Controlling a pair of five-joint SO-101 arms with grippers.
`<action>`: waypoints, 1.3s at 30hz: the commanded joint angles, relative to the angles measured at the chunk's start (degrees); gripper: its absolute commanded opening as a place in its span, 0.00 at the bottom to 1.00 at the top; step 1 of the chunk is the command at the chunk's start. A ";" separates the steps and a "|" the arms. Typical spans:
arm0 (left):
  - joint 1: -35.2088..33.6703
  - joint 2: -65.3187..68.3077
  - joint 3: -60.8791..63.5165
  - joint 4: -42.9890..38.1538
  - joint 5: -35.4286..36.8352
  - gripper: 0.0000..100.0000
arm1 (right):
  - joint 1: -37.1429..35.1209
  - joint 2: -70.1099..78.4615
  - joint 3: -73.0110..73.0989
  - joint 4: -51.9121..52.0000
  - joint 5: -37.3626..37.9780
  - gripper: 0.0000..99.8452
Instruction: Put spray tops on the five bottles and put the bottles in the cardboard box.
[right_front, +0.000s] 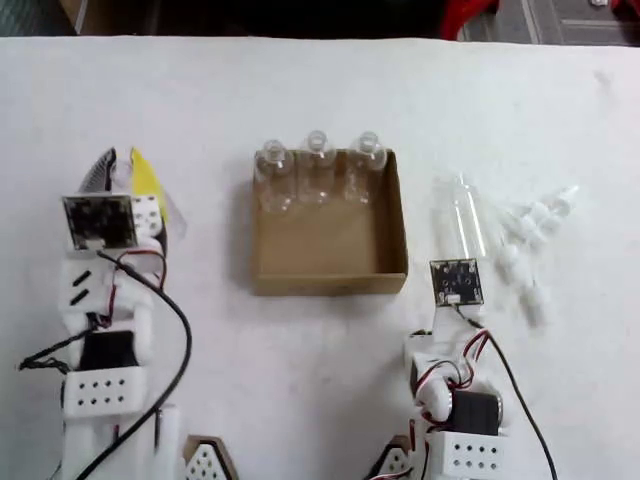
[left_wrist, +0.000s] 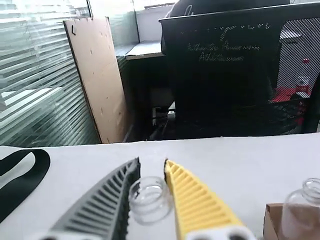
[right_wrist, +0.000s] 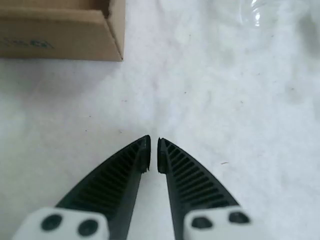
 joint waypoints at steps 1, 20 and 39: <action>2.68 2.15 3.25 -6.86 -2.99 0.02 | 0.48 -0.31 0.53 0.31 -0.26 0.02; 4.70 38.81 7.03 -42.73 -3.60 0.02 | 0.48 -0.31 0.53 0.31 -0.26 0.02; 3.74 40.40 8.79 -44.66 -2.99 0.02 | 0.48 -0.31 0.53 0.31 -0.26 0.02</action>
